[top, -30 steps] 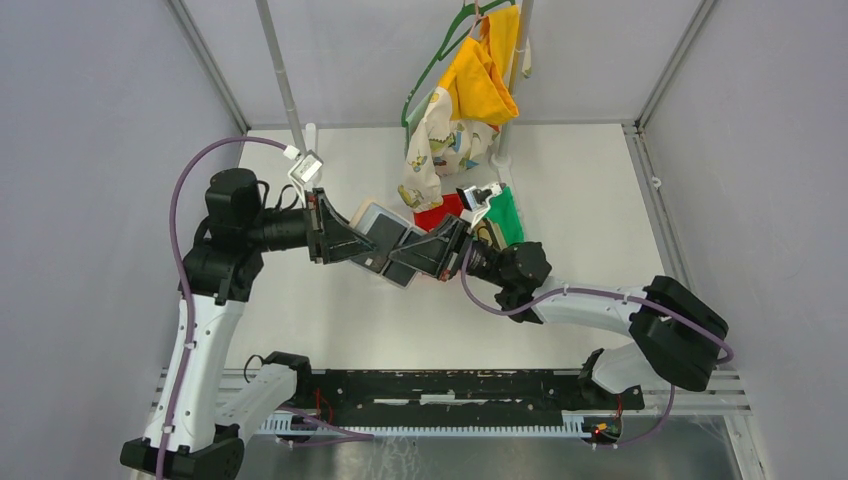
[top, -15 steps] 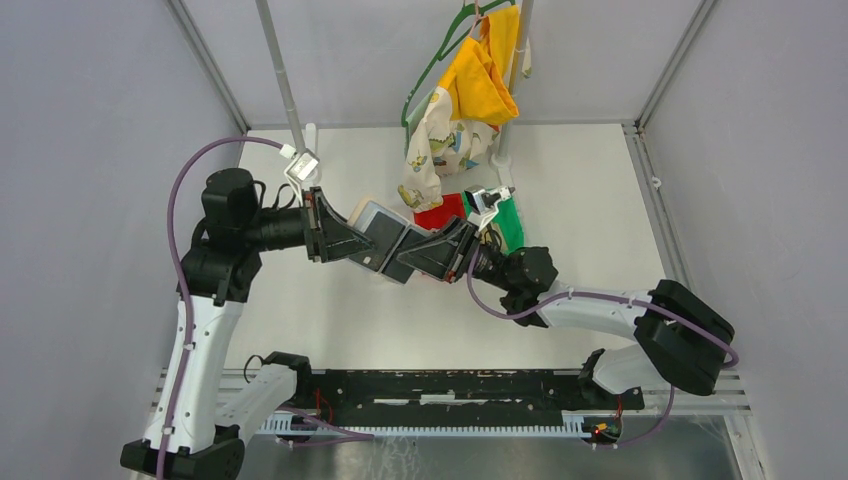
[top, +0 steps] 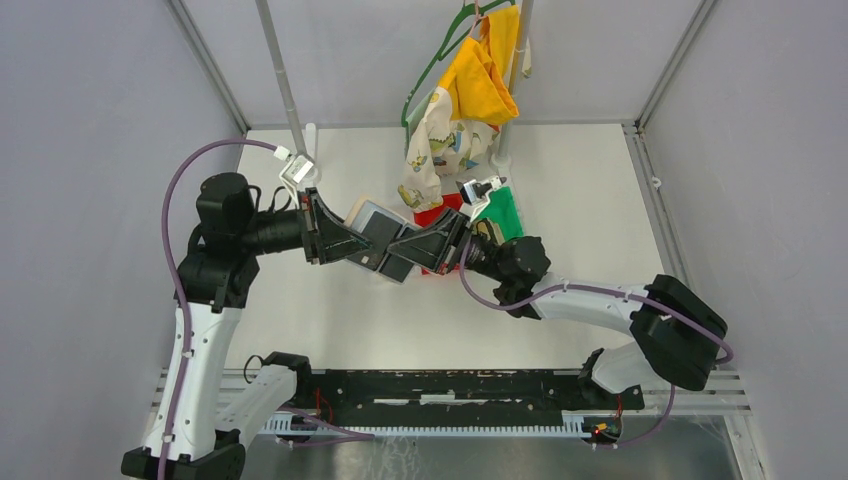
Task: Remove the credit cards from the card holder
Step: Remove the credit card from the card holder.
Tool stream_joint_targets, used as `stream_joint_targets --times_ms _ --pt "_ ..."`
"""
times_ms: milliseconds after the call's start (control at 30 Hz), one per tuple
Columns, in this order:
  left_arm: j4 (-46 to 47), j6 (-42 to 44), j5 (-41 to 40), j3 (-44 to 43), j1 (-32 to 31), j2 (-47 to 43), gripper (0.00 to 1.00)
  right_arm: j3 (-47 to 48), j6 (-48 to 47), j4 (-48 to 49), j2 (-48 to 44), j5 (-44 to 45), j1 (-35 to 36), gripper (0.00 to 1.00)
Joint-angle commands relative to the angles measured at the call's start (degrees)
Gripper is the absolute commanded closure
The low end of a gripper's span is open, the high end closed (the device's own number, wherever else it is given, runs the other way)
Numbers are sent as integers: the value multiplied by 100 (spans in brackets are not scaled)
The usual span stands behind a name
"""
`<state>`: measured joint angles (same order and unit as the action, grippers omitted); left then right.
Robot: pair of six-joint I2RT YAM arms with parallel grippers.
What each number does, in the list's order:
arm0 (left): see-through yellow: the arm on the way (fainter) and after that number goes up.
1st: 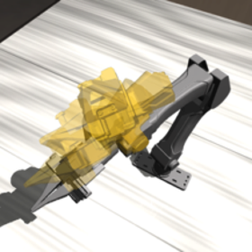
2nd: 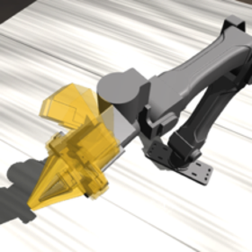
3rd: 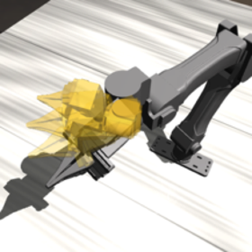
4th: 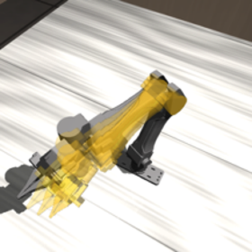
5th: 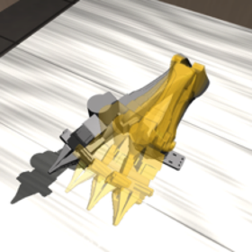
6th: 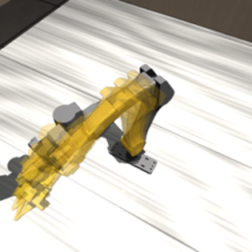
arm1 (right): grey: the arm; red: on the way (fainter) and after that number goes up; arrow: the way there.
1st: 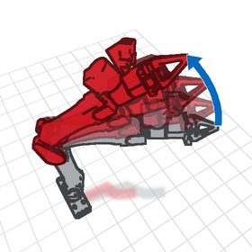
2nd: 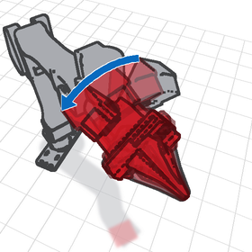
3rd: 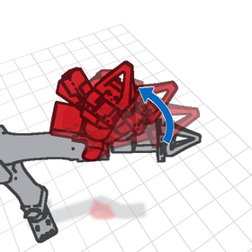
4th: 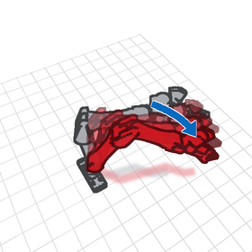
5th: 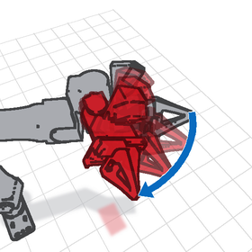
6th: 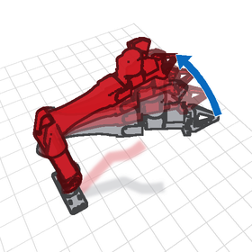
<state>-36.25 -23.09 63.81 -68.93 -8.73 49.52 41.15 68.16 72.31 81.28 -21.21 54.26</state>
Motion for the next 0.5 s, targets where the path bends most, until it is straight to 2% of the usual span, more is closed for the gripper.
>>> stream_joint_targets --times_ms 0,100,167,300,333,467 --pt "163 -132 316 -16 -60 -77 68 288 195 562 183 -160 32 86" --pt "53 56 249 22 -63 -86 68 374 127 363 213 -221 82 72" --pt "-5 182 148 52 -59 -84 68 435 32 83 213 -168 124 70" --pt "-9 302 107 105 -58 -97 66 518 -144 -510 227 -8 161 97" --pt "-8 297 132 99 -58 -93 65 469 -133 -545 234 67 164 100" --pt "-11 263 239 27 -59 -92 60 169 -27 30 224 117 155 100"
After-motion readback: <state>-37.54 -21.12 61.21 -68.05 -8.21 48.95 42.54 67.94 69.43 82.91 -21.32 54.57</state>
